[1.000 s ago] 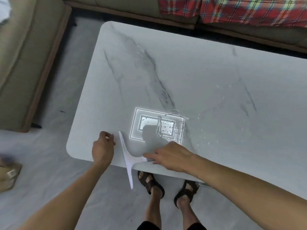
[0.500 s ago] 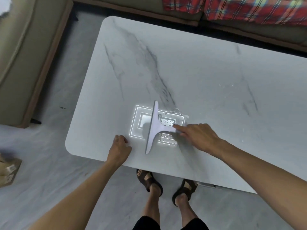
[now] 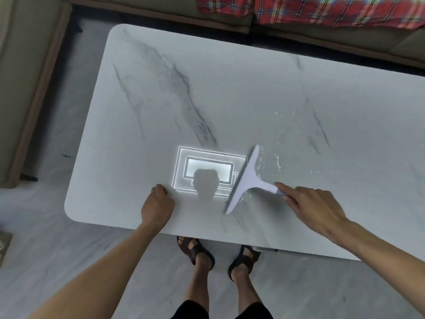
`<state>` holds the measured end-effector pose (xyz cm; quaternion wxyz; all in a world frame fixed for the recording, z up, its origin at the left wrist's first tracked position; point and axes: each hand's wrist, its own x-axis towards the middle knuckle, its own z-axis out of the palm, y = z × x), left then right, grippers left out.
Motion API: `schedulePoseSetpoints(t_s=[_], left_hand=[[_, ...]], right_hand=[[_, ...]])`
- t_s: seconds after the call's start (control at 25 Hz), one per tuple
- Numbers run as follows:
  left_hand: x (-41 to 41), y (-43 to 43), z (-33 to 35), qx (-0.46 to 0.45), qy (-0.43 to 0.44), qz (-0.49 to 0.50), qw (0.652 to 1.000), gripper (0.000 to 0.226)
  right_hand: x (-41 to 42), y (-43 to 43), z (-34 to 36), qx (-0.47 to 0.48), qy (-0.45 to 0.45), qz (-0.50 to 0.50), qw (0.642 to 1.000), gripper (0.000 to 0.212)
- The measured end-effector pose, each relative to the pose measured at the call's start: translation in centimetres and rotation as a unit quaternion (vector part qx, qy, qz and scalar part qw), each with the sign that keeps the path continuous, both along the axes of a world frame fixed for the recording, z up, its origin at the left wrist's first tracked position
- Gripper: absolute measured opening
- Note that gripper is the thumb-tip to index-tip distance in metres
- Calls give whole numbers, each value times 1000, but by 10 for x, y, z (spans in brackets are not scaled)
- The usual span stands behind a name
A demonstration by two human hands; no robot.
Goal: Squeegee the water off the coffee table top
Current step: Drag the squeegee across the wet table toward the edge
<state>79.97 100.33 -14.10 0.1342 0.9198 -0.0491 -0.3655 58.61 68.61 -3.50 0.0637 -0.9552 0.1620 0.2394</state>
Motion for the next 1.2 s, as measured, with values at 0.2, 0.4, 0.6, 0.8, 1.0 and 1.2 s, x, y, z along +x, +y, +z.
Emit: schedulePoseSetpoints(t_s=[0.2, 0.4, 0.6, 0.8, 1.0, 1.2], left_hand=[[4, 28, 0, -10, -62, 97, 993, 17], [-8, 53, 0, -7, -18, 93, 995, 17], [-46, 31, -1, -2, 22, 35, 999, 26], [-82, -21, -3, -5, 79, -52, 995, 37], [-107, -53, 4, -51, 76, -22, 996, 32], [-113, -34, 20, -67, -8, 113, 991, 22]], right_hand=[[69, 110, -33, 167, -41, 136, 976, 34], [90, 169, -65, 169, -27, 237, 956, 34], [26, 80, -61, 100, -44, 187, 976, 46], [-58, -17, -33, 37, 3, 116, 993, 41], [-102, -60, -8, -17, 34, 104, 994, 39], [-64, -9, -9, 82, 22, 165, 983, 37]])
